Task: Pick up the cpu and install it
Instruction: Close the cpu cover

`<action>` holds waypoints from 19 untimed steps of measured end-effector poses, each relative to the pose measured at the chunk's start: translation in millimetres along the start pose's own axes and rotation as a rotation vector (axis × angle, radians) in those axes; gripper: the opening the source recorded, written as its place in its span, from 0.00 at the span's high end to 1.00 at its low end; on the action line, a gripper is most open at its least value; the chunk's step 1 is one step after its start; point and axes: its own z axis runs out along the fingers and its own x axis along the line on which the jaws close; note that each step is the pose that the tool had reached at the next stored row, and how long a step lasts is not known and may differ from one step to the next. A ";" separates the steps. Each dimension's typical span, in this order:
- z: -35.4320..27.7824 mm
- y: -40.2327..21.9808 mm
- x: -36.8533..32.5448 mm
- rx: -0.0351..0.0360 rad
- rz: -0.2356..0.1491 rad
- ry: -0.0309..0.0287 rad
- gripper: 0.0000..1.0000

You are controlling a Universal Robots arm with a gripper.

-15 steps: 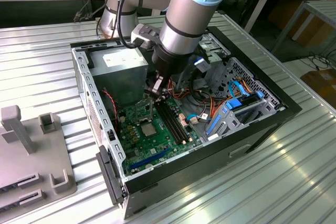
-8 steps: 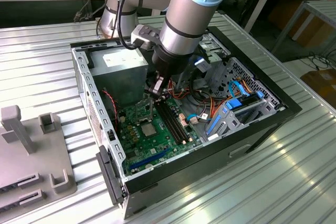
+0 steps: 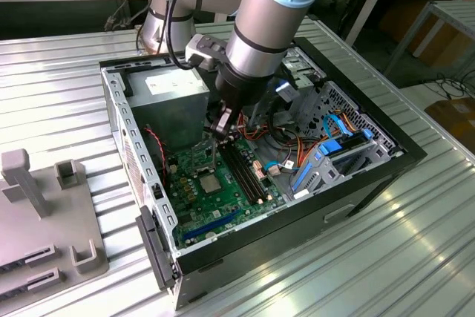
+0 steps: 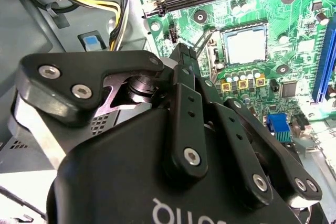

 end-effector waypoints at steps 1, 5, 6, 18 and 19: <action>-0.1 -0.5 0.5 0.0000 -0.001 0.0001 0.89; -0.2 -1.7 2.4 -0.0001 -0.010 0.0007 0.89; -0.2 -1.9 2.5 -0.0001 -0.014 0.0009 0.89; -0.4 -2.8 3.6 -0.0008 -0.073 0.0064 0.89; -0.4 -2.8 3.6 -0.0010 -0.080 0.0070 0.89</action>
